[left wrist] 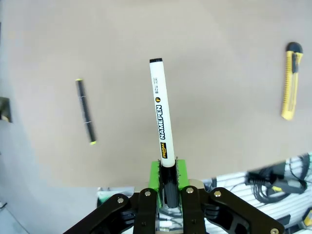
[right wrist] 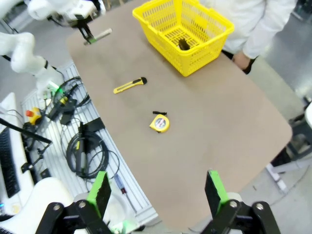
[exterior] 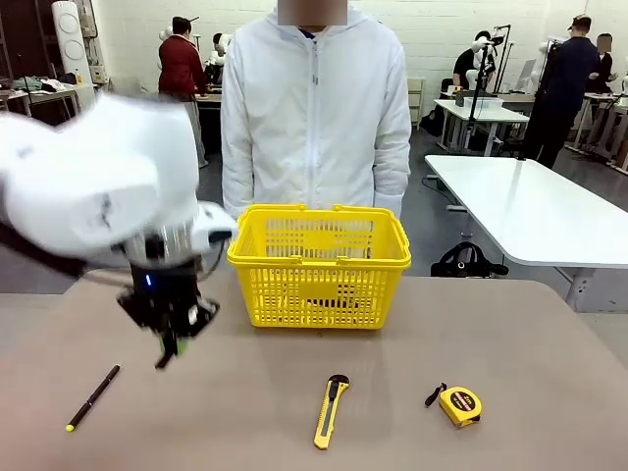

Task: Place the items the person wants into the basket.
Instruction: Pick up the item the person points to and place it in the Market Basket.

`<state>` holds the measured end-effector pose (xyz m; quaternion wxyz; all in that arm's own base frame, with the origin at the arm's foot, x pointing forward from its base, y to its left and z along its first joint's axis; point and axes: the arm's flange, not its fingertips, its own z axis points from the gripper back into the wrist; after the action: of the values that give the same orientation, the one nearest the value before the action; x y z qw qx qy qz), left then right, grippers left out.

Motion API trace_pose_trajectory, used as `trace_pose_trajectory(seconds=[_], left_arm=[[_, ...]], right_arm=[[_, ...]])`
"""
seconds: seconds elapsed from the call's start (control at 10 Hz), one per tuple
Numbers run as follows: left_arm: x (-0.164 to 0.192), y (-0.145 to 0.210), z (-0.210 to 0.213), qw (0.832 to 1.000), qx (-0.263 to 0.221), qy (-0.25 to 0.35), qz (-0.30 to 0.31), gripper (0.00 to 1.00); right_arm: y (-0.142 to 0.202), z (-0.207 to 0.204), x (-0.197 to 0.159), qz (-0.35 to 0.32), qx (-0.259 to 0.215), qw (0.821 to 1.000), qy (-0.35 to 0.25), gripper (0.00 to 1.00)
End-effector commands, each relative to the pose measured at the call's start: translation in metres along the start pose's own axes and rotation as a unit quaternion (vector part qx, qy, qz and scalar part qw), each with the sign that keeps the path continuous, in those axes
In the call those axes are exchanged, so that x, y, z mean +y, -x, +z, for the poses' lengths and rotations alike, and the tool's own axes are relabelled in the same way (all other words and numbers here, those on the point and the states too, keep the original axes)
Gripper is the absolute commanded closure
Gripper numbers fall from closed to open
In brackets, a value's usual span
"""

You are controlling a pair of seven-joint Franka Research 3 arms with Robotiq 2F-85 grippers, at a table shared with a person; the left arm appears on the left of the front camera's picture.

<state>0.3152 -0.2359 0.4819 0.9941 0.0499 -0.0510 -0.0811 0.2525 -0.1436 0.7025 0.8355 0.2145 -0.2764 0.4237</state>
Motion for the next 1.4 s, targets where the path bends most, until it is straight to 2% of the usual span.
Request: trace_pose_trajectory(seconds=[0.0, 0.2, 0.4, 0.5, 0.9, 1.0, 1.1, 1.3], left_arm=[[-0.001, -0.02, 0.048, 1.0, -0.01, -0.01, -0.019, 1.0], [-0.002, -0.033, 0.09, 0.999, -0.007, -0.017, -0.041, 1.0], [0.0, -0.039, 0.107, 0.999, 0.0, 0.002, -0.04, 1.0], [-0.003, -0.025, 0.101, 0.999, -0.014, 0.0, -0.03, 1.0], [-0.003, -0.025, 0.101, 0.999, -0.014, 0.0, -0.03, 1.0], [-0.005, -0.03, 0.103, 0.999, -0.008, 0.001, -0.032, 0.84], [-0.01, -0.067, 0.112, 0.992, -0.005, 0.02, -0.122, 0.84], [-0.028, -0.139, 0.108, 0.976, -0.01, -0.002, -0.219, 0.84]], right_arm=[[-0.003, 0.001, 0.0, 0.006, -0.013, 1.0, -0.011, 0.0], [-0.003, 0.001, 0.0, 0.006, -0.013, 1.0, -0.011, 0.0], [-0.003, 0.001, 0.0, 0.006, -0.013, 1.0, -0.011, 0.0], [-0.003, 0.001, 0.0, 0.006, -0.013, 1.0, -0.011, 0.0], [-0.003, 0.001, 0.0, 0.006, -0.013, 1.0, -0.011, 0.0], [-0.003, 0.001, 0.0, 0.006, -0.013, 1.0, -0.011, 0.0], [-0.003, 0.001, 0.0, 0.006, -0.013, 1.0, -0.011, 0.0], [-0.003, 0.001, 0.0, 0.006, -0.013, 1.0, -0.011, 0.0]])
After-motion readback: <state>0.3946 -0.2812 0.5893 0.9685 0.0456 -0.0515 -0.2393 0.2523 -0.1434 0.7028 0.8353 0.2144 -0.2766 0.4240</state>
